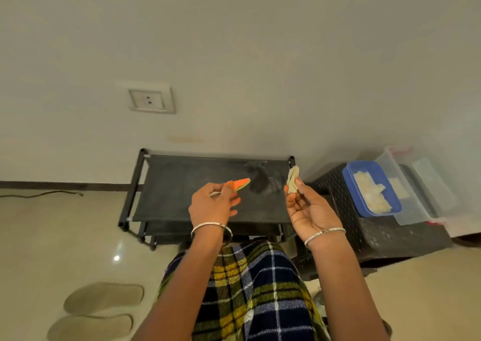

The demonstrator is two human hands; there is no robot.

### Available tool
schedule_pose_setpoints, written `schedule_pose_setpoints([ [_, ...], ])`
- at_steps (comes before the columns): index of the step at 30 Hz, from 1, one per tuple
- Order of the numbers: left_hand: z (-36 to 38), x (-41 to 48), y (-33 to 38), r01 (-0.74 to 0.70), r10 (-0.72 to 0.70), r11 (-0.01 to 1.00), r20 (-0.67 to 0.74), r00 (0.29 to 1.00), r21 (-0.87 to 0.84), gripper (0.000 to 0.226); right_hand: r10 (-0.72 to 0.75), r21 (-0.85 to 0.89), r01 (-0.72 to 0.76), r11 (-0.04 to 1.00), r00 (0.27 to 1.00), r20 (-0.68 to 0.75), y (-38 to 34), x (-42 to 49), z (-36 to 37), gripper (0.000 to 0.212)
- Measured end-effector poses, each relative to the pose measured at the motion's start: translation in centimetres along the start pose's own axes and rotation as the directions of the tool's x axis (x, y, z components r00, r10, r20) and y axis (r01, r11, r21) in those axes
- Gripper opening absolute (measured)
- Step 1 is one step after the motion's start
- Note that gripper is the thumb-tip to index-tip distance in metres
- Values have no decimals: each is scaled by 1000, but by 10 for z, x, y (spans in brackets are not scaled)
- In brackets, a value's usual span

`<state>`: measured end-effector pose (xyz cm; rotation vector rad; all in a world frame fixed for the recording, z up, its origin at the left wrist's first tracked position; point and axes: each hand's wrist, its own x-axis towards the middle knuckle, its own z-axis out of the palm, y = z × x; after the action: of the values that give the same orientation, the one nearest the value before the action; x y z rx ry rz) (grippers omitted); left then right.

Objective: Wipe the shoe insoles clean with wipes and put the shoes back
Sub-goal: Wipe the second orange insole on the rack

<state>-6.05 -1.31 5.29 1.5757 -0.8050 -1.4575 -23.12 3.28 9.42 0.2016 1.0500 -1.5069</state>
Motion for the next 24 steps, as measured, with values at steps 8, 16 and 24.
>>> schedule_pose_setpoints([
  [8,-143,-94,4,56,-75,983,-106,992,-177,31,112,-131,-92,987,981,156,70,-95,46,13],
  [16,-261,-180,-19,101,-167,932,-166,972,-347,78,295,-444,-131,887,898,326,165,-185,84,8],
  [24,-360,-229,-83,49,-235,864,-314,920,-502,47,464,-655,-160,739,825,322,252,-223,93,15],
])
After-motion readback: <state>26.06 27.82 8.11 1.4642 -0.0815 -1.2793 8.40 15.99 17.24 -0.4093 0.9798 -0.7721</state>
